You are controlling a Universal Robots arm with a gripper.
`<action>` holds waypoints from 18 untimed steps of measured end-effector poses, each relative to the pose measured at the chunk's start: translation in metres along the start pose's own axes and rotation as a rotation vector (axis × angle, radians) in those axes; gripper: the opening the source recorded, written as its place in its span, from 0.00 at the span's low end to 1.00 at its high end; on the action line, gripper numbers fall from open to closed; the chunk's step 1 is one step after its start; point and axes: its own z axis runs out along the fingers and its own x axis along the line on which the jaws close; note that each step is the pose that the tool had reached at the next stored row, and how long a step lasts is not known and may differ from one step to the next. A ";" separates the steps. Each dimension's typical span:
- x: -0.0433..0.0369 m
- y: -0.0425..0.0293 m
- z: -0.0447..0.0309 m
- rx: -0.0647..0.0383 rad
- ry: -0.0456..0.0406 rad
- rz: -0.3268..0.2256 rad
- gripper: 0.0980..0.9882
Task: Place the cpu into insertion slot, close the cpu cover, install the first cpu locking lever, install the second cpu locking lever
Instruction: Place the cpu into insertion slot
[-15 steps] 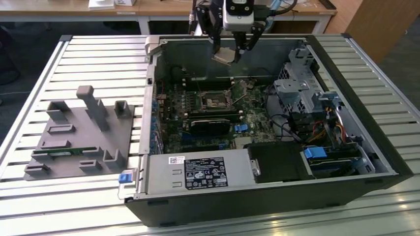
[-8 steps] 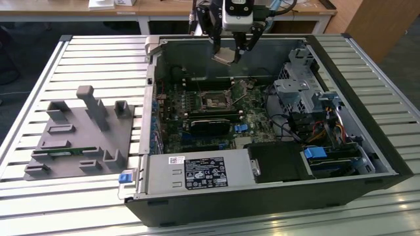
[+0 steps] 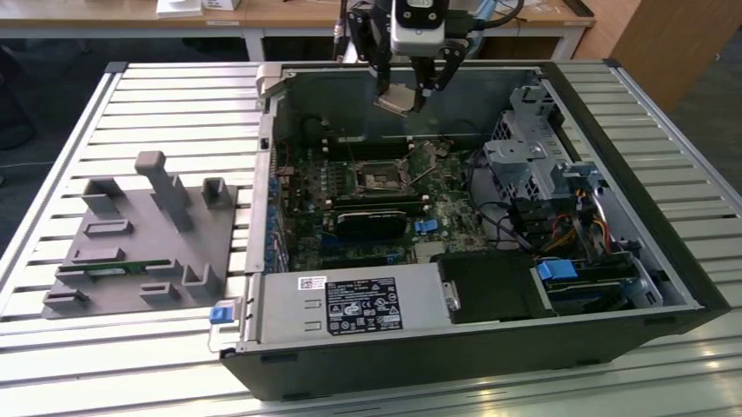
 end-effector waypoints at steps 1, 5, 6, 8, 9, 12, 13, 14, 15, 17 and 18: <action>0.0000 0.0000 0.0001 0.000 -0.0002 0.002 0.50; 0.0000 0.0000 0.0003 0.000 -0.0008 0.010 0.50; 0.0000 0.0000 0.0003 0.000 -0.0010 0.012 0.50; 0.0000 0.0000 0.0004 0.000 -0.0013 0.016 0.50; 0.0000 0.0000 0.0005 0.000 -0.0015 0.018 0.50; 0.0000 0.0000 0.0006 0.000 -0.0020 0.024 0.50; 0.0000 0.0000 0.0007 0.000 -0.0022 0.026 0.50; 0.0000 0.0000 0.0007 0.000 -0.0023 0.028 0.50; 0.0000 0.0000 0.0008 0.000 -0.0025 0.030 0.50; 0.0000 -0.0001 0.0009 0.000 -0.0028 0.034 0.50; 0.0000 -0.0001 0.0009 0.000 -0.0030 0.036 0.50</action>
